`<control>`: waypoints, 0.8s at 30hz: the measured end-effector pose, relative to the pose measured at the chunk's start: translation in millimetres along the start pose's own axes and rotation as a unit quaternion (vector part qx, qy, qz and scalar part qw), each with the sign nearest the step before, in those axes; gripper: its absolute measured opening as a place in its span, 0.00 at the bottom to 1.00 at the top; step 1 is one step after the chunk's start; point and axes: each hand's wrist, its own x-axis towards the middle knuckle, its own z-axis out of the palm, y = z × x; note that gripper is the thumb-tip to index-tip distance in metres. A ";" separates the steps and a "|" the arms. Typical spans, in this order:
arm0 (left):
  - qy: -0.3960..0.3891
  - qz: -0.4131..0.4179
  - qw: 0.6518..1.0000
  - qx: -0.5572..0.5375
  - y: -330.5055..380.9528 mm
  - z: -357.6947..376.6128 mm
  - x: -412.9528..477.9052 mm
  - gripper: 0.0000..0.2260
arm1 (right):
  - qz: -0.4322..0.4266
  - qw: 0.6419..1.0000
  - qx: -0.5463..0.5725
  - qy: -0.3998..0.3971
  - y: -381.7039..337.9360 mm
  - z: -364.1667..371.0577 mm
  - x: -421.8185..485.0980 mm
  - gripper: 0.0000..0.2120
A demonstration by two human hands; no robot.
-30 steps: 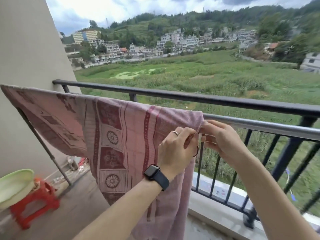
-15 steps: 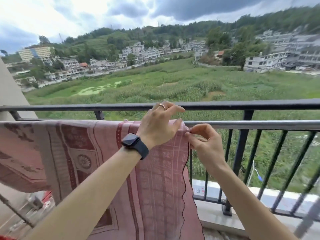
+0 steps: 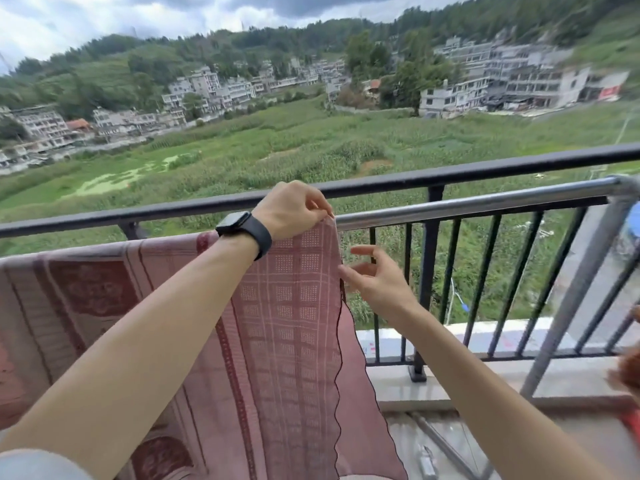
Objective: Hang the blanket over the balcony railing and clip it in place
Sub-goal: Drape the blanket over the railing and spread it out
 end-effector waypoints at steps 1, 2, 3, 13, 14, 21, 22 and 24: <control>0.016 0.013 1.000 0.016 0.4 1.0 1.3 0.08 | -0.009 0.999 -0.024 -0.029 2.7 -0.1 0.0 0.21; 0.035 0.027 0.998 0.039 1.4 4.0 2.0 0.08 | -0.024 0.997 -0.057 -0.047 3.9 0.4 -0.9 0.18; 0.057 0.040 0.996 0.058 4.5 8.0 2.0 0.09 | -0.043 0.994 -0.088 -0.042 5.8 0.3 -1.0 0.15; 0.199 0.124 0.972 -0.015 71.4 35.7 27.7 0.07 | -0.138 0.978 -0.004 0.157 -15.5 -60.0 -7.0 0.04; 0.213 0.130 0.967 -0.047 81.2 34.7 31.4 0.06 | -0.154 0.970 0.001 0.189 -15.1 -82.5 -14.1 0.05; 0.019 0.068 0.997 -0.021 165.2 82.7 61.0 0.21 | -0.075 0.960 -0.115 0.242 62.5 -221.4 -49.6 0.04; -0.029 0.046 0.998 -0.015 178.2 91.9 67.0 0.22 | -0.090 0.965 -0.115 0.220 63.1 -234.1 -55.0 0.04; -0.035 0.039 0.999 -0.005 198.7 106.0 78.0 0.22 | -0.126 0.965 -0.129 0.191 55.7 -246.4 -59.8 0.04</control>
